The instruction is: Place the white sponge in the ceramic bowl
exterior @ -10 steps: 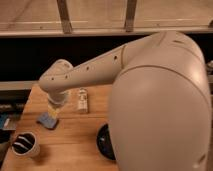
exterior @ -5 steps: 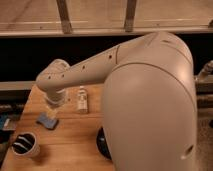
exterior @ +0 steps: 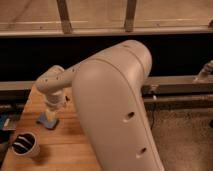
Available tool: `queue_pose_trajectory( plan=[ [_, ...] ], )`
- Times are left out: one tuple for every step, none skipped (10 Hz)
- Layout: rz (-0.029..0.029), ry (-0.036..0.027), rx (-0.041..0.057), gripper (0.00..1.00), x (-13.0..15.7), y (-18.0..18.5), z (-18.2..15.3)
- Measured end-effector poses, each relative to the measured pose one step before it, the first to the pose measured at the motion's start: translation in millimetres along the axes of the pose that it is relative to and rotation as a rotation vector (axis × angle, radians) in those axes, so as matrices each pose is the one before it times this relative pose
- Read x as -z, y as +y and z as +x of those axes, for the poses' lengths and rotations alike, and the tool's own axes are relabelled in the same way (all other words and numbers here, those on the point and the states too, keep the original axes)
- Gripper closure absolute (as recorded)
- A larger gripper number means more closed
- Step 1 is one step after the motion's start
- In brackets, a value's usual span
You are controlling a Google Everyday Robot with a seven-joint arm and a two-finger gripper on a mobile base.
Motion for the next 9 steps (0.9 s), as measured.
queue_pose_trajectory(
  plan=[
    [-0.01305, 0.00029, 0.01146, 0.39, -11.25, -4.01, -11.37],
    [-0.00891, 0.00182, 0.013, 0.39, -8.33, -2.98, -8.31],
    [-0.00653, 0.00081, 0.01769, 0.39, -7.48, -1.9, -9.42],
    [-0.00707, -0.00515, 0.02048, 0.39, -8.06, -1.62, -11.84],
    [-0.00527, -0.00554, 0.01396, 0.39, -5.38, -0.5, -7.84],
    [-0.01044, -0.01286, 0.01486, 0.39, -6.75, 0.42, -9.71],
    [-0.02411, -0.02586, 0.01569, 0.39, -8.65, 5.21, -12.88],
    [-0.01486, -0.01463, 0.0108, 0.39, -5.05, 5.28, -6.11],
    [-0.01295, -0.01256, 0.00783, 0.39, -4.5, 3.57, -4.96]
  ],
)
